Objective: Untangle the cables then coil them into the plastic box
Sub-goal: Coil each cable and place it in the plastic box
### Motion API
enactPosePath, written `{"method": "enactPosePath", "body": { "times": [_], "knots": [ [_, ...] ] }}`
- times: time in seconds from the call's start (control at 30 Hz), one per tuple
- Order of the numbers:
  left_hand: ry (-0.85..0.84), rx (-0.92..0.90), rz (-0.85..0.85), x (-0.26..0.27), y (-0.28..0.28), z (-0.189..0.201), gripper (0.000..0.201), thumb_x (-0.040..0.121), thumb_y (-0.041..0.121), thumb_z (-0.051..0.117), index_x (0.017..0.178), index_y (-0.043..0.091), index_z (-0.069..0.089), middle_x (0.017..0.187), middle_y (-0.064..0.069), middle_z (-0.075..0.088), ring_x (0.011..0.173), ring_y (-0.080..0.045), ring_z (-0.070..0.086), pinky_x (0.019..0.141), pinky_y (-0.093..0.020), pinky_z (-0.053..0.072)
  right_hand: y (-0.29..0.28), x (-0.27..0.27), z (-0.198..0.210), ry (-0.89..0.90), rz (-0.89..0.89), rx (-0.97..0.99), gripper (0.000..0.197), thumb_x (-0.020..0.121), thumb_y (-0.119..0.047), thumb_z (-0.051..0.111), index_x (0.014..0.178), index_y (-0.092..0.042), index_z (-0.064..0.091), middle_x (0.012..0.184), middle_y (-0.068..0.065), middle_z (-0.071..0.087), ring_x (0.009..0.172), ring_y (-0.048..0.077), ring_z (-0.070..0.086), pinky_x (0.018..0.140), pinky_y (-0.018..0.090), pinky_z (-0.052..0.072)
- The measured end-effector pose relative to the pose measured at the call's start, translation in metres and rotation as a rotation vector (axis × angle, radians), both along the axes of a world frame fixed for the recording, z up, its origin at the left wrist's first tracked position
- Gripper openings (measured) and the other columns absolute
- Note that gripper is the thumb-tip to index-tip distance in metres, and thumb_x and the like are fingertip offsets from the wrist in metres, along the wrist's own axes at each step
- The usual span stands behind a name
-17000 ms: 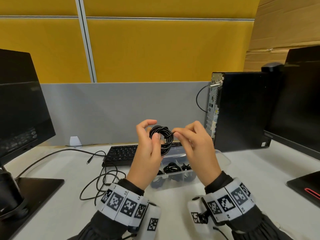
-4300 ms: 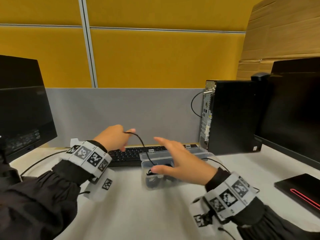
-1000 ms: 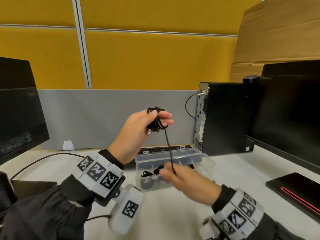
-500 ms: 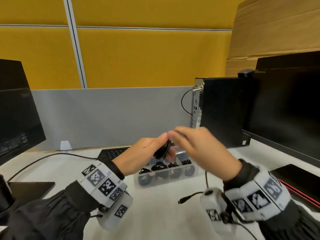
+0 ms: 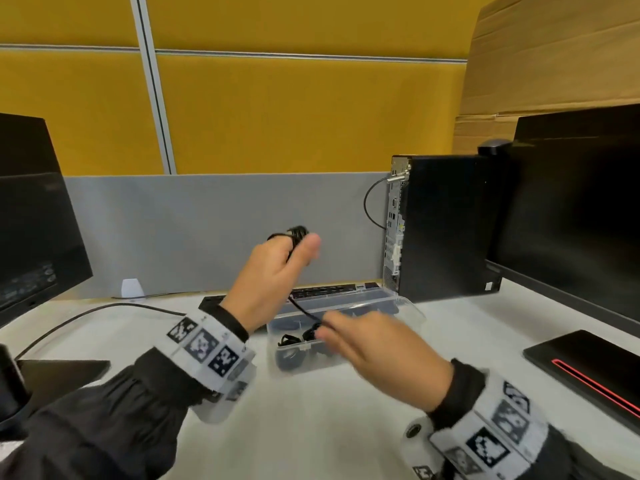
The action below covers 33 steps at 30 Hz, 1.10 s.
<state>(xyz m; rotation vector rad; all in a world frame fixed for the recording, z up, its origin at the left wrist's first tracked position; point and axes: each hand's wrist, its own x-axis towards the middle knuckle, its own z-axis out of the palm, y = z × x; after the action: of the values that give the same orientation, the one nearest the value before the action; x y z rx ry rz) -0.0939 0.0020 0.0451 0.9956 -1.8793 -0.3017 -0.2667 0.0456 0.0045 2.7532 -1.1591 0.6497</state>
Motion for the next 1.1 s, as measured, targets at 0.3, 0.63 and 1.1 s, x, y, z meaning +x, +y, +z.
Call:
{"method": "enactPosePath", "body": {
  "times": [0.3, 0.63, 1.1],
  "knots": [
    [0.032, 0.628, -0.542, -0.002, 0.026, -0.018, 0.02, 0.084, 0.025, 0.067, 0.084, 0.005, 0.069, 0.081, -0.007, 0.071, 0.078, -0.014, 0.068, 0.074, -0.019, 0.05, -0.05, -0.03, 0.025, -0.525, 0.045, 0.046, 0.017, 0.09, -0.039, 0.05, 0.083, -0.028, 0.062, 0.069, -0.018, 0.061, 0.069, 0.001, 0.058, 0.065, 0.013, 0.043],
    [0.522, 0.69, -0.837, -0.007, 0.025, -0.012, 0.033, 0.059, 0.045, 0.081, 0.055, 0.019, 0.062, 0.06, 0.003, 0.061, 0.048, -0.006, 0.057, 0.054, -0.014, 0.047, -0.037, 0.007, -0.003, -0.86, 0.345, 0.871, 0.034, 0.091, -0.029, 0.04, 0.069, -0.041, 0.063, 0.047, -0.004, 0.029, 0.038, 0.009, 0.021, 0.037, 0.014, 0.019],
    [0.793, 0.756, -0.476, -0.005, -0.007, -0.034, 0.035, 0.078, 0.033, 0.054, 0.047, 0.017, 0.049, 0.052, 0.002, 0.049, 0.043, -0.005, 0.043, 0.052, -0.013, 0.041, -0.057, 0.015, -0.027, -1.149, 0.285, 0.966, 0.032, 0.083, -0.039, 0.052, 0.098, -0.011, 0.052, 0.053, -0.009, 0.025, 0.039, 0.002, 0.019, 0.036, 0.014, 0.016]
  ]
}}
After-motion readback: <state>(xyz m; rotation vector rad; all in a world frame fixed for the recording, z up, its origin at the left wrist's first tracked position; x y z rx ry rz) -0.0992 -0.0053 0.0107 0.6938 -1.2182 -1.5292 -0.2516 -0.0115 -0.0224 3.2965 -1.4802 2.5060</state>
